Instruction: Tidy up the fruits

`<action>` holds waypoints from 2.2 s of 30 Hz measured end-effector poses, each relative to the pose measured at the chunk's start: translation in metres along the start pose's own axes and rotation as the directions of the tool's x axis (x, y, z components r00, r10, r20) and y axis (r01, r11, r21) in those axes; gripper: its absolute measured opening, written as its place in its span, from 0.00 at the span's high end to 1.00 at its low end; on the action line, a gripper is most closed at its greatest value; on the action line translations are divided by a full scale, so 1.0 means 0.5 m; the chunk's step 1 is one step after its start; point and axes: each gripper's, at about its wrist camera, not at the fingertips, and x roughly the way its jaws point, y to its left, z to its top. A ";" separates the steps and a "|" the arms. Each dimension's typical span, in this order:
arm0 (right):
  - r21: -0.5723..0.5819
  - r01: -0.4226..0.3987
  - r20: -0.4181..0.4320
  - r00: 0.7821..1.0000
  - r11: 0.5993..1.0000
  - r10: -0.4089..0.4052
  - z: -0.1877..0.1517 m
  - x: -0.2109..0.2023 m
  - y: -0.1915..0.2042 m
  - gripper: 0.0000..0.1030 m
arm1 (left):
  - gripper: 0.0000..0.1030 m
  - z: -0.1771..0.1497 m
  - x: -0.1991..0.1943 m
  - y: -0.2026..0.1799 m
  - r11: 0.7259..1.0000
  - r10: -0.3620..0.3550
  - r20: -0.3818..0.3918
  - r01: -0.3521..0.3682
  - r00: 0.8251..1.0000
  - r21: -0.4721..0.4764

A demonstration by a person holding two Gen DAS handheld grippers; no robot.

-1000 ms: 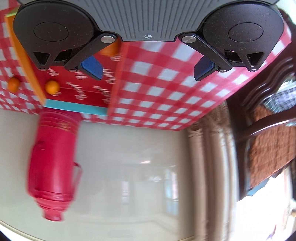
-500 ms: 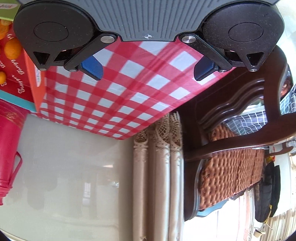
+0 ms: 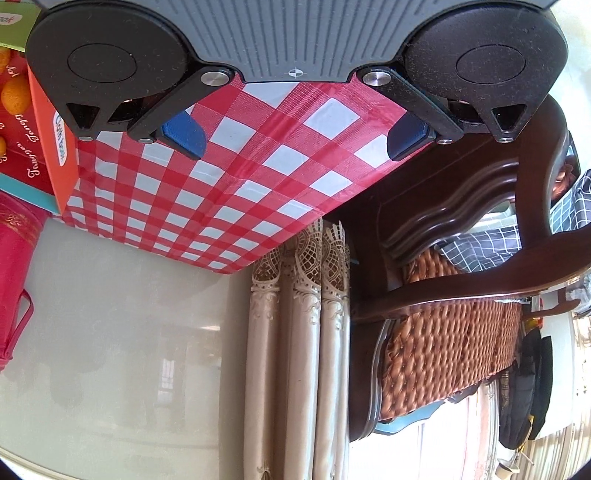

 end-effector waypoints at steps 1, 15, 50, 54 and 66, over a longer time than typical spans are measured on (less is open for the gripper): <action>-0.005 -0.018 0.014 1.000 1.000 0.018 0.006 -0.011 0.009 0.68 | 0.00 0.001 -0.002 -0.001 1.000 -0.005 0.000 0.005 1.000 0.002; -0.142 -0.218 0.008 0.975 0.966 0.221 -0.008 -0.061 0.182 0.68 | 0.00 0.005 -0.015 -0.005 1.000 -0.005 -0.002 0.005 1.000 0.008; -0.022 -0.090 0.173 0.981 0.996 0.092 -0.030 -0.133 0.049 0.05 | 0.00 0.012 -0.062 -0.125 0.990 -0.126 0.017 0.125 0.992 0.071; -0.006 -0.070 0.165 0.984 0.998 0.070 -0.040 -0.150 0.008 0.05 | 0.00 0.009 -0.081 -0.170 0.981 -0.168 0.021 0.166 0.985 0.099; 0.012 -0.079 0.192 0.979 0.997 0.075 -0.182 -0.453 -0.092 0.05 | 0.00 -0.088 -0.366 -0.211 0.927 -0.353 0.073 0.338 0.933 0.162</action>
